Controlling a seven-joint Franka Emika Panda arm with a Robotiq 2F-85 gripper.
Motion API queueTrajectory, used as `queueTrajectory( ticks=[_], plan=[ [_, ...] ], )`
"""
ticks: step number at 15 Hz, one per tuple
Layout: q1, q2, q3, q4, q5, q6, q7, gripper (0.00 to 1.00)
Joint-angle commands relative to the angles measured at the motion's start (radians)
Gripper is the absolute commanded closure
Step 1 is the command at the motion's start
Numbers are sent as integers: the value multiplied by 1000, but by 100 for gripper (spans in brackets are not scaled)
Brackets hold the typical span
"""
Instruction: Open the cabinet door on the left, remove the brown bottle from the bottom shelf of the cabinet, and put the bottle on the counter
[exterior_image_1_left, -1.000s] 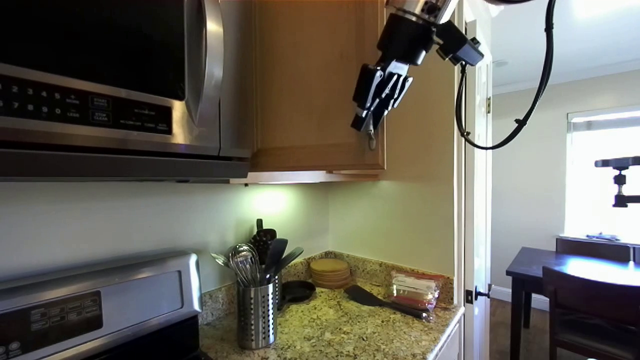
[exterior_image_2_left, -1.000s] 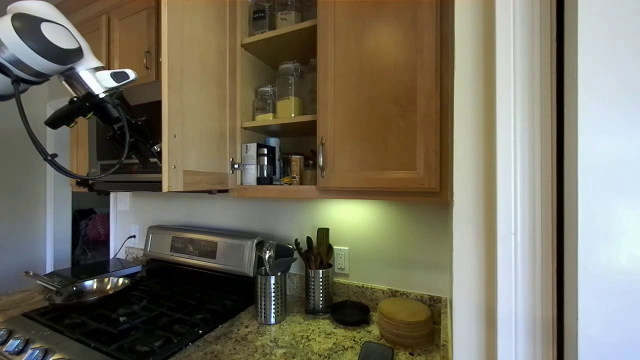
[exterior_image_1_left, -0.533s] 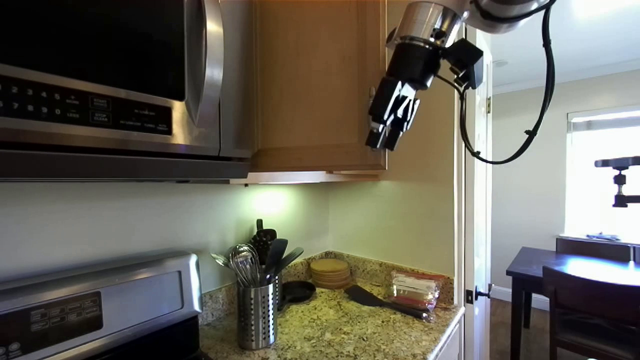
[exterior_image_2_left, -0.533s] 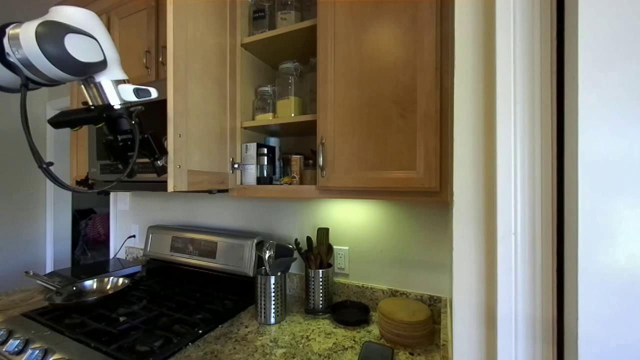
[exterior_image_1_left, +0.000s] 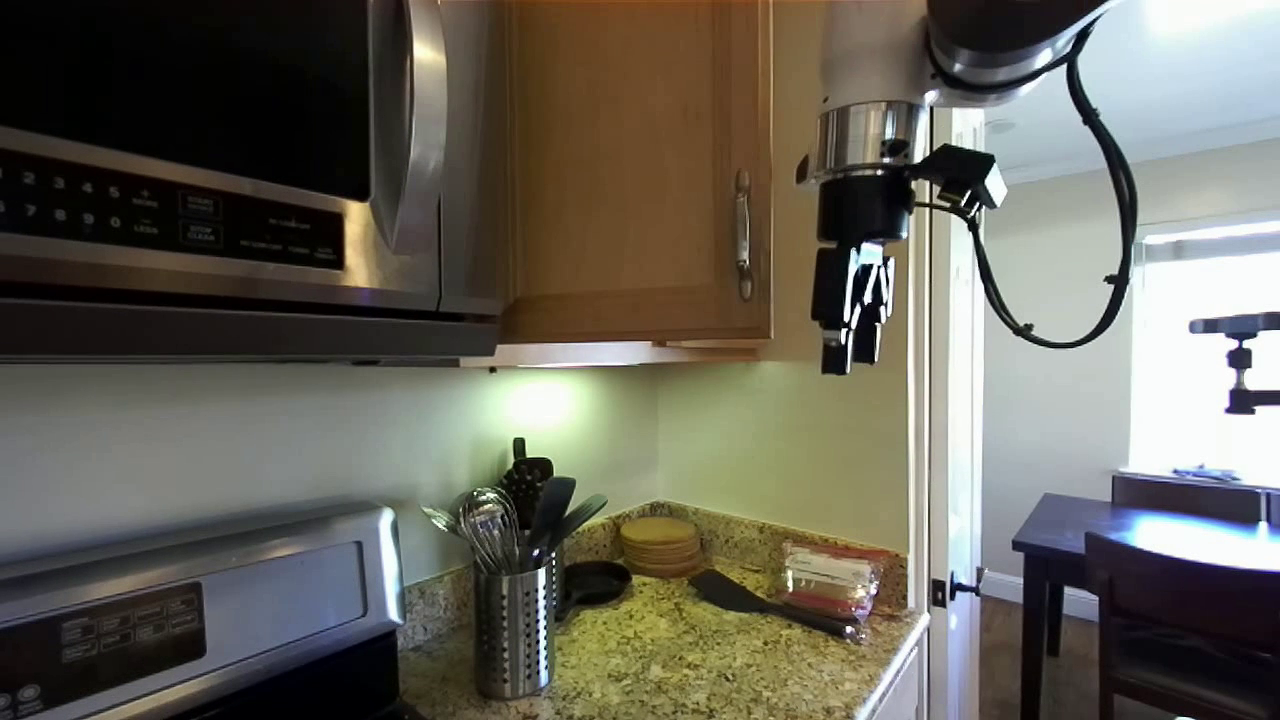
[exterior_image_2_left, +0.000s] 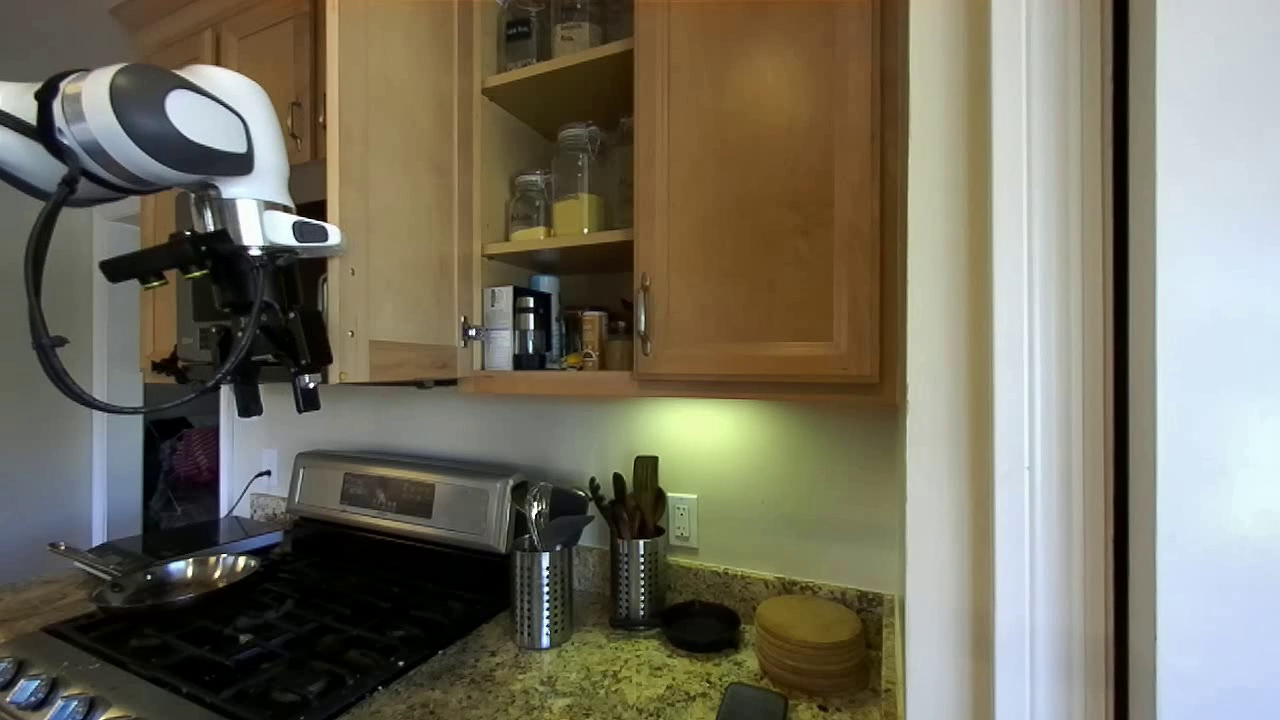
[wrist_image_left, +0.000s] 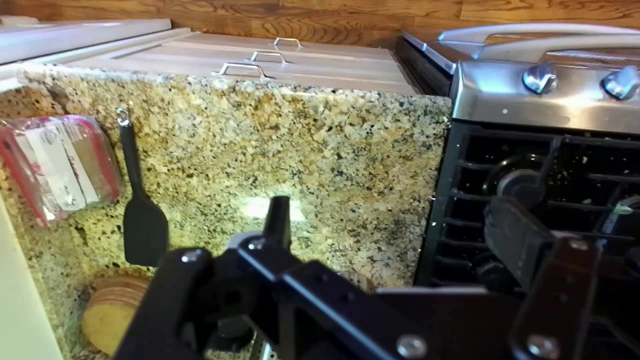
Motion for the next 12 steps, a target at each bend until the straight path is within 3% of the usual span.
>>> queueTrajectory(
  ticks=[1, 6, 12],
  plan=[
    [-49, -3, -47, -13, -54, -13, -42, 0],
    [-126, 79, -106, 23, -199, 92, -78, 0],
    [-124, 208, -141, 113, -198, 305, -120, 0]
  ],
)
